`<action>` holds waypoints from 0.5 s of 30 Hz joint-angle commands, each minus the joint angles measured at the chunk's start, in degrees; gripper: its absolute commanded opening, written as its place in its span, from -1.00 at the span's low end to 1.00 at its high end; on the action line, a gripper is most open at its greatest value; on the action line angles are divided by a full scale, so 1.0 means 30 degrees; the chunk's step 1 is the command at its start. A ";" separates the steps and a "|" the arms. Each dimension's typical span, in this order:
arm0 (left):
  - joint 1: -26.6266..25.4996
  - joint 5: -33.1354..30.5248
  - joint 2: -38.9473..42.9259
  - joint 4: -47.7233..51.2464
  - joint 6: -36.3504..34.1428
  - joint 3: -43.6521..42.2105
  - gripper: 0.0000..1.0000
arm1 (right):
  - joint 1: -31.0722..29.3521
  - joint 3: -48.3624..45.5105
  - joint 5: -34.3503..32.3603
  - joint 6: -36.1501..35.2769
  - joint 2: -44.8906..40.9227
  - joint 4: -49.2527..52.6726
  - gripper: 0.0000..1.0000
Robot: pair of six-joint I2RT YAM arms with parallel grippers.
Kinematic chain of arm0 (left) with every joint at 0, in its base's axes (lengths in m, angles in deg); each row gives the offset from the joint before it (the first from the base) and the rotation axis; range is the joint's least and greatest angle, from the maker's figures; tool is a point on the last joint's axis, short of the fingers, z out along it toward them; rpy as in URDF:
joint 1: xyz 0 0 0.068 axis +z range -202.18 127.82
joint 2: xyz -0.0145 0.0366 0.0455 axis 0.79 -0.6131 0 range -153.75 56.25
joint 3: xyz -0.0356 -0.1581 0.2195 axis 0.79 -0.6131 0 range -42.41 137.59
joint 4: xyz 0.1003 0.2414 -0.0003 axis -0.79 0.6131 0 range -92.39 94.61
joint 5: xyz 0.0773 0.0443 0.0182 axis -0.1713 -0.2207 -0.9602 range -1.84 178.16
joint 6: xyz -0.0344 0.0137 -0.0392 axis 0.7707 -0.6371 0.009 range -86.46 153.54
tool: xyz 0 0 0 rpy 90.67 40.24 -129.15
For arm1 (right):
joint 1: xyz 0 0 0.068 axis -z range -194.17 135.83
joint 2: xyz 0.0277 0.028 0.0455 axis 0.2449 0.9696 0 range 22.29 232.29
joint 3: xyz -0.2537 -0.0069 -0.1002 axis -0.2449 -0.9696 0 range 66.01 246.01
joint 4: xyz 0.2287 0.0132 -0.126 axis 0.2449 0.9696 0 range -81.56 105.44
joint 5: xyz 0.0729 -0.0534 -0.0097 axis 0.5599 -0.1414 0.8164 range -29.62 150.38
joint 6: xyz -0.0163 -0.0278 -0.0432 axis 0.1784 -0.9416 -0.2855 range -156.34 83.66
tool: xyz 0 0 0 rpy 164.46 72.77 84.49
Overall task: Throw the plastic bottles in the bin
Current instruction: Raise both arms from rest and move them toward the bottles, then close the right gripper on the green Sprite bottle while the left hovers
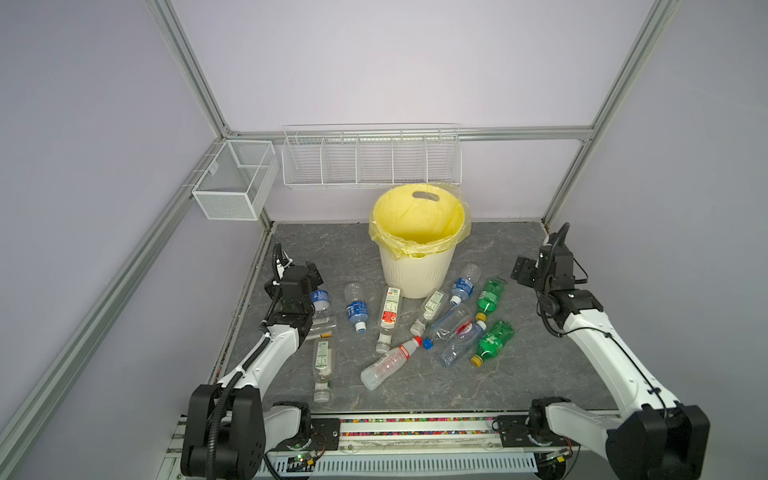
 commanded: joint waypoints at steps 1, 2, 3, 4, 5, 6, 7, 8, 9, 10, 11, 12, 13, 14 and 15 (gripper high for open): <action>-0.0120 0.1762 0.0522 0.4153 0.1936 0.1649 0.98 | -0.0139 0.0286 0.2340 0.1565 -0.0781 0.4219 0.77; -0.0124 0.2379 0.0579 0.4769 0.2118 0.1962 0.98 | -0.0139 0.0139 0.2835 0.1676 -0.1094 0.4376 0.77; -0.0192 0.2883 0.0667 0.5286 0.2294 0.2179 0.98 | -0.0156 -0.0056 0.3184 0.1721 -0.1350 0.4415 0.77; -0.0259 0.3308 0.0795 0.5833 0.2424 0.2419 0.98 | -0.0163 -0.0254 0.3433 0.1837 -0.1630 0.4534 0.77; -0.0392 0.3496 0.0964 0.6386 0.2644 0.2570 0.98 | -0.0165 -0.0507 0.3566 0.1922 -0.1892 0.4645 0.77; -0.0531 0.3648 0.1158 0.6751 0.2830 0.2609 0.98 | -0.0161 -0.0657 0.3671 0.2030 -0.2079 0.4816 0.77; -0.0672 0.3935 0.1367 0.7076 0.2949 0.2642 0.98 | -0.0176 -0.0836 0.3776 0.2113 -0.2195 0.5015 0.77; -0.0838 0.4123 0.1604 0.7355 0.3119 0.2624 0.98 | -0.0181 -0.0969 0.3824 0.2187 -0.2318 0.5304 0.77; -0.1000 0.4283 0.1794 0.7609 0.3241 0.2553 0.98 | -0.0182 -0.1032 0.3771 0.2327 -0.2377 0.5590 0.77; -0.1178 0.4511 0.1989 0.7819 0.3423 0.2504 0.98 | -0.0190 -0.1065 0.3723 0.2397 -0.2461 0.5900 0.77; -0.1325 0.4794 0.2061 0.7959 0.3534 0.2439 0.98 | -0.0191 -0.1066 0.3677 0.2489 -0.2524 0.6114 0.77; -0.1455 0.5143 0.2144 0.8087 0.3597 0.2417 0.98 | -0.0209 -0.1542 0.3678 0.2561 -0.2591 0.6267 0.77; -0.1619 0.5540 0.2143 0.8409 0.3649 0.2445 0.98 | -0.0192 -0.1855 0.3725 0.2708 -0.2699 0.6395 0.77; -0.1719 0.5796 0.2111 0.8673 0.3797 0.2514 0.98 | -0.0191 -0.2047 0.3829 0.2775 -0.2759 0.6421 0.77; -0.1822 0.6178 0.2052 0.9071 0.3940 0.2609 0.98 | -0.0198 -0.2270 0.3961 0.2854 -0.2775 0.6429 0.77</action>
